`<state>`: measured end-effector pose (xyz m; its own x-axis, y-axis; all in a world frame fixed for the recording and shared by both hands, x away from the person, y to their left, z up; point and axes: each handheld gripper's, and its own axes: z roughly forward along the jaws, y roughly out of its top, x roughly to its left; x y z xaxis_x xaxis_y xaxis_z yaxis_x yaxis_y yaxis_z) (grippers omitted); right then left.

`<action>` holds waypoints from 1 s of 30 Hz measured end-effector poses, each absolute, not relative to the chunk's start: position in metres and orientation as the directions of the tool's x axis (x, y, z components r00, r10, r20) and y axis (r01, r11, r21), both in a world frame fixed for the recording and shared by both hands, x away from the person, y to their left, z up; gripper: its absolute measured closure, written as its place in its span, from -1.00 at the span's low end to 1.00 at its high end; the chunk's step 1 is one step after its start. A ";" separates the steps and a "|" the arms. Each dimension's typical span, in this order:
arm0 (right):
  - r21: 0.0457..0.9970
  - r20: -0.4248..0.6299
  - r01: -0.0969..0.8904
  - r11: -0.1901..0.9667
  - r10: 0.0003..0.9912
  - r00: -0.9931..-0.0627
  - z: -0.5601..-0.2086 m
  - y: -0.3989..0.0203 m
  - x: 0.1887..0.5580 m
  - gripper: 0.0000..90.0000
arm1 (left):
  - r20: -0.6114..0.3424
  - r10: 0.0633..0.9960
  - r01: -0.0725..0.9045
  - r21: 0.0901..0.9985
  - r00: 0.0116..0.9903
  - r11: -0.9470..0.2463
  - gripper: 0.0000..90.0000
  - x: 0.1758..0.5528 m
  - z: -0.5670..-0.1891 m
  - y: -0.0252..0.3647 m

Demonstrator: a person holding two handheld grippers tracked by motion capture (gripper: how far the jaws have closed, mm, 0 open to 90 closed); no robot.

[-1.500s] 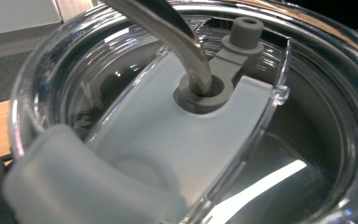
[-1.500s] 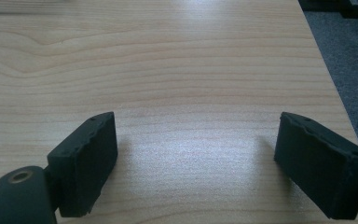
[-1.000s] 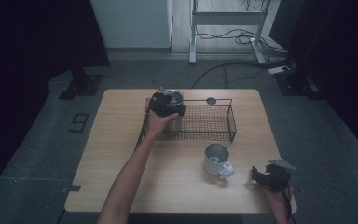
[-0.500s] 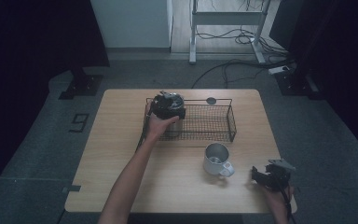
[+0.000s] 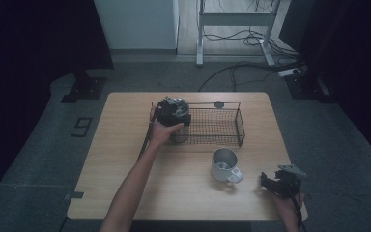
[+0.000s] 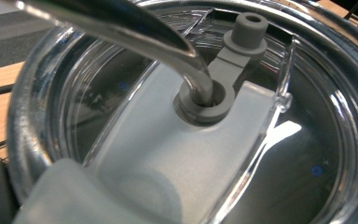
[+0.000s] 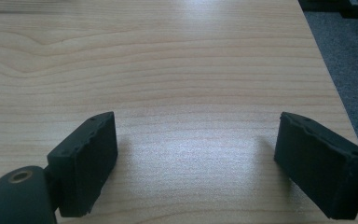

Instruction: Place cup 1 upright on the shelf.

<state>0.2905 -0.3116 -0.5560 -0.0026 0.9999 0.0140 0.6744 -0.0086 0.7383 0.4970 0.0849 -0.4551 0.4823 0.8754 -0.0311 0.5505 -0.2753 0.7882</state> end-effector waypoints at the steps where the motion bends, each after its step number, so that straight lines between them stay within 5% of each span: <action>1: 0.738 0.014 0.674 -0.009 1.000 -0.003 -0.556 -0.312 0.290 -0.72 | -0.032 0.875 0.551 0.788 0.483 -0.275 -0.92 0.497 -0.455 0.086; 30: 0.738 0.014 0.674 -0.009 1.000 -0.002 -0.556 -0.312 0.290 -0.72 | -0.044 0.866 0.512 0.821 0.499 -0.253 -0.99 0.476 -0.445 0.101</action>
<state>0.2905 -0.3115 -0.5560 -0.0022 0.9999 0.0141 0.6744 -0.0089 0.7383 0.4755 0.1006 -0.4451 0.4988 0.8656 -0.0444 0.5117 -0.2527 0.8212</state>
